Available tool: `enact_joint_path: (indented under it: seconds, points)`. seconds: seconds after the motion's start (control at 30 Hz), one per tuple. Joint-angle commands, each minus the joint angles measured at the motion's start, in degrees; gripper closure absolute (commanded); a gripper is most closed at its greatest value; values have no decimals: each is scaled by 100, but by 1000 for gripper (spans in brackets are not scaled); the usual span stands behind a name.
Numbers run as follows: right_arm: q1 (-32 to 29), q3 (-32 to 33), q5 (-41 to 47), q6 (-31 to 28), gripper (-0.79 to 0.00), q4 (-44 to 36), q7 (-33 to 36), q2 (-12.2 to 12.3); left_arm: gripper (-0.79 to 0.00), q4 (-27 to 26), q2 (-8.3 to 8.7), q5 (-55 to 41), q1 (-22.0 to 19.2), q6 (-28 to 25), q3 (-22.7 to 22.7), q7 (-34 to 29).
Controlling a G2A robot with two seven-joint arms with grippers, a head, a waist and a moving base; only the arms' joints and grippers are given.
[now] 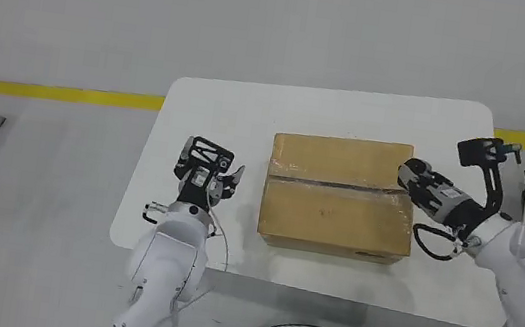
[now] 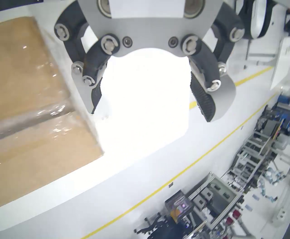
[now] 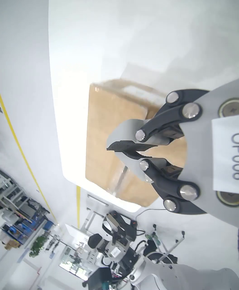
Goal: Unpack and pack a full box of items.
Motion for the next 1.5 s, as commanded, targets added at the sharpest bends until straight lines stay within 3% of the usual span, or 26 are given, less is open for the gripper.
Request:
enact_joint_path:
  seconds: [0.0, 0.33, 0.67, 1.07, 1.47]
  points:
    - [265, -650, -337, 3, 0, -74, 13, -35, -785, -189, 26, 64, 295, 80, -293, -61]
    - [1854, -3079, -1568, 729, 0, 828, -320, -435, -785, -800, 81, 121, 1162, 265, -993, -68]
    - [3040, -4302, -1866, 1360, 0, 1939, -546, -940, -785, -843, 87, 174, 1370, 254, -970, 81]
    - [2878, -4269, -2101, 1486, 0, 2472, -550, -1077, -785, -640, 92, 136, 1228, 93, -886, 120]
    - [2437, -3643, -2234, 1375, 0, 2179, -426, -1020, -785, -640, 92, 136, 1228, 93, -886, 120]
